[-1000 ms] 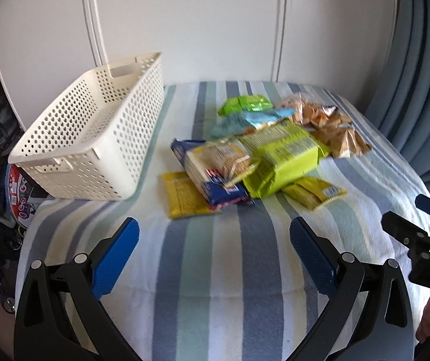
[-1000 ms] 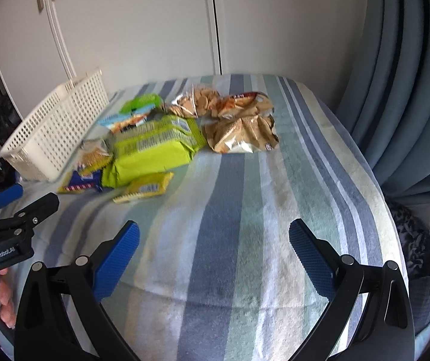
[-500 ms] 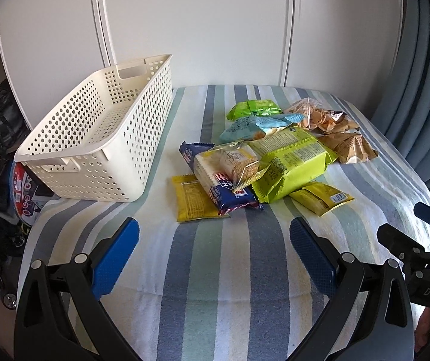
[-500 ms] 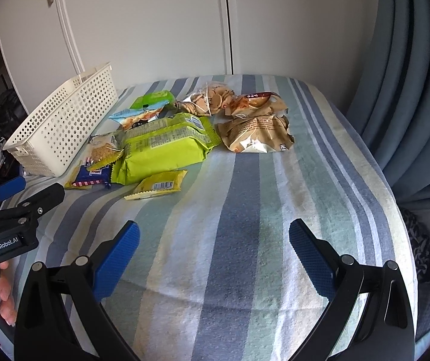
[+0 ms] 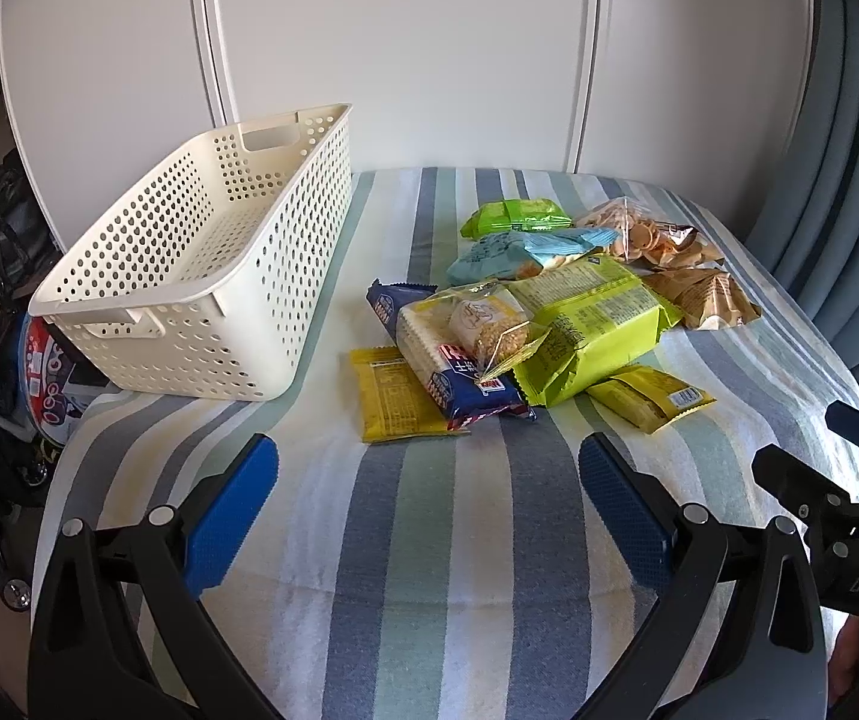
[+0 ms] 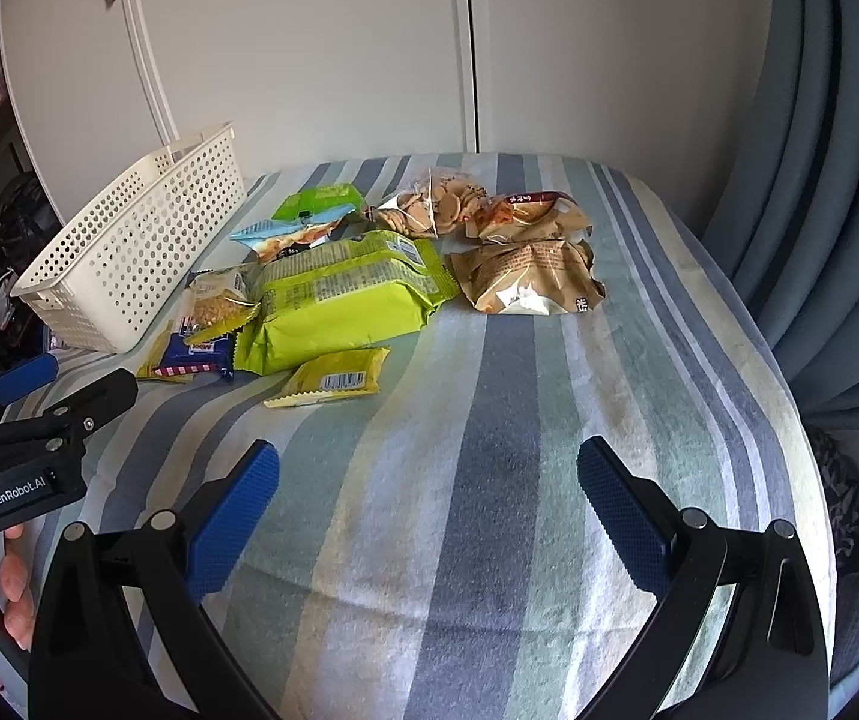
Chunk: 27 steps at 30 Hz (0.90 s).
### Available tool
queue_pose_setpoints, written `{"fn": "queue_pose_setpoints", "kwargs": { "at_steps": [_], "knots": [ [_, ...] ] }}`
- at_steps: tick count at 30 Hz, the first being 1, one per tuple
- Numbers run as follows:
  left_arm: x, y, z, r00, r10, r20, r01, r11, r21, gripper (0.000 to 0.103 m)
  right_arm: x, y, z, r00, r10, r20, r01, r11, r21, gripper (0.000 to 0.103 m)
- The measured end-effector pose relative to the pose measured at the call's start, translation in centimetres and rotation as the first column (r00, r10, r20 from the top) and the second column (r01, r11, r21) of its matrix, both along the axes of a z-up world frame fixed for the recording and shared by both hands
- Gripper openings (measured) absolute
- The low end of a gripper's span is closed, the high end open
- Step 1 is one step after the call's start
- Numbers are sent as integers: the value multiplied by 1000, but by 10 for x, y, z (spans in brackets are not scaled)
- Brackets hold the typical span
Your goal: Organize snacks
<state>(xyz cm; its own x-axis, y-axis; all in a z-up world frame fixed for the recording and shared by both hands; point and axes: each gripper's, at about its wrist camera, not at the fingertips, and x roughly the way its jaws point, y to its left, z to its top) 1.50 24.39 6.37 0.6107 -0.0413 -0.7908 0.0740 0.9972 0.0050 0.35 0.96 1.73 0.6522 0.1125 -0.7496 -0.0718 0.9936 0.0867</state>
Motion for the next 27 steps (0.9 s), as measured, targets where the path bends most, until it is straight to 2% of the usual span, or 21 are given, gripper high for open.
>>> {"fn": "queue_pose_setpoints", "kwargs": {
  "at_steps": [13,20,27],
  "knots": [
    [7,-2,0,1000,-7,-8,7,1000,4,101,13,-12,3,1000,-11,-12,11,1000,3,98],
    [16,-1,4,1000,-7,-11,7,1000,-21,101,34,-46,9,996,-92,-22,92,995,29,98],
    [25,-4,1,1000,-16,-23,16,999,-30,101,67,-60,6,993,-104,-51,105,994,20,98]
  ]
}}
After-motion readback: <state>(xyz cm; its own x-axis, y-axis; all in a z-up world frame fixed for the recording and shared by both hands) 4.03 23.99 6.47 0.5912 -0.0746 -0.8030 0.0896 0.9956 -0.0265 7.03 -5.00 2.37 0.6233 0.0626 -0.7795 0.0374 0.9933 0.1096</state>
